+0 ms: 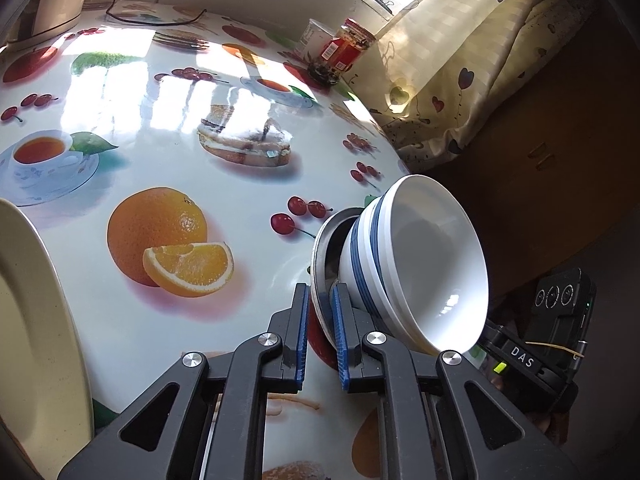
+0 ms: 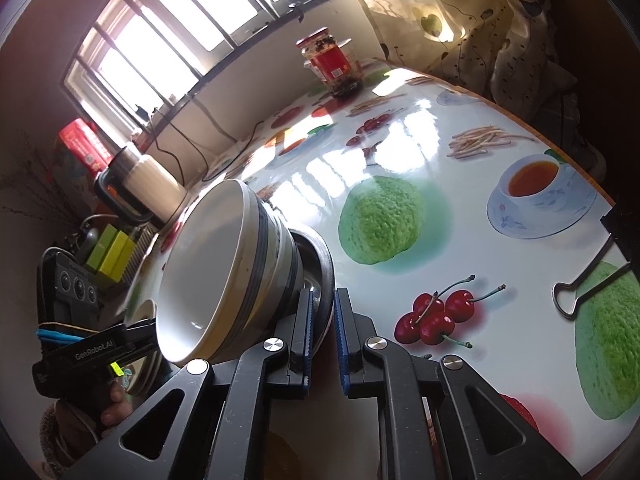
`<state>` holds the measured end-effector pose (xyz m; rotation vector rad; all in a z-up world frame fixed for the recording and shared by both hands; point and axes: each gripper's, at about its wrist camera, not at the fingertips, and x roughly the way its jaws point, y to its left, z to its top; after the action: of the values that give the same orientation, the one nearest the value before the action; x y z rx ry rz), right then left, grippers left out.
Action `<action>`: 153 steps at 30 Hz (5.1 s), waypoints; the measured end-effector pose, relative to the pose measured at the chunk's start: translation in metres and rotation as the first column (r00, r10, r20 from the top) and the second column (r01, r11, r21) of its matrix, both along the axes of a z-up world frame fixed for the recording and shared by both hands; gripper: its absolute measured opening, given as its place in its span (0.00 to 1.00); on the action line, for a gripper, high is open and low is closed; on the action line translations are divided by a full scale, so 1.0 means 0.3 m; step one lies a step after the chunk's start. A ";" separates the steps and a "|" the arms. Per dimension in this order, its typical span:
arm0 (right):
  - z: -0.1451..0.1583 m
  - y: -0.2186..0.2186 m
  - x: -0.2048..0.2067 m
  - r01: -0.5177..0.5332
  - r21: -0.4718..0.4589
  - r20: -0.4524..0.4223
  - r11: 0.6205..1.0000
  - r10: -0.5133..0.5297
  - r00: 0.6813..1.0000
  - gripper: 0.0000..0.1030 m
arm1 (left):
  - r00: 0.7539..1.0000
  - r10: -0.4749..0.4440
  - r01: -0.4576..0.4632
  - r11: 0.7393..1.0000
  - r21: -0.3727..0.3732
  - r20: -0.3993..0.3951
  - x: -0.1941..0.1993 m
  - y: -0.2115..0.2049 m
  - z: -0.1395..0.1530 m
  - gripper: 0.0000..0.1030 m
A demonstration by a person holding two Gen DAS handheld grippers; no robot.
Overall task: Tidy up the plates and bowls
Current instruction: 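Lift and carry the stack with both grippers toward the beige plate, then lower the stack onto the beige plate with both grippers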
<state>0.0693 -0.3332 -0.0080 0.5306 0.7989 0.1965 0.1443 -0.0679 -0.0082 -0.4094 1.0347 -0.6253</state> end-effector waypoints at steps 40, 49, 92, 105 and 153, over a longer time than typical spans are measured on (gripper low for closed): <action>-0.007 -0.020 0.003 -0.012 0.035 0.005 0.999 0.012 1.000 0.11 | 1.000 -0.002 0.001 0.999 0.036 0.029 -0.013 -0.013 0.013 0.10; -0.005 -0.022 0.001 -0.008 0.040 0.006 0.999 0.008 1.000 0.11 | 0.999 -0.002 -0.001 0.998 0.063 0.044 -0.017 -0.025 0.019 0.10; 0.077 0.031 0.003 -0.037 0.047 0.038 0.998 0.035 0.999 0.11 | 0.994 0.042 -0.050 0.996 0.072 0.105 -0.046 0.025 0.108 0.10; 0.126 0.105 0.035 -0.090 0.046 0.054 0.995 0.087 0.995 0.11 | 0.987 0.105 -0.113 0.991 0.065 0.120 -0.076 0.100 0.153 0.09; 0.125 0.525 0.151 -0.366 0.048 0.040 0.929 0.364 0.930 0.11 | 0.915 0.383 -0.394 0.916 0.074 0.128 -0.213 0.511 0.164 0.09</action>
<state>0.1147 -0.1757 0.0295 0.4252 0.8608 0.5712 0.0803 0.0854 0.0410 -0.4732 0.8416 -0.2338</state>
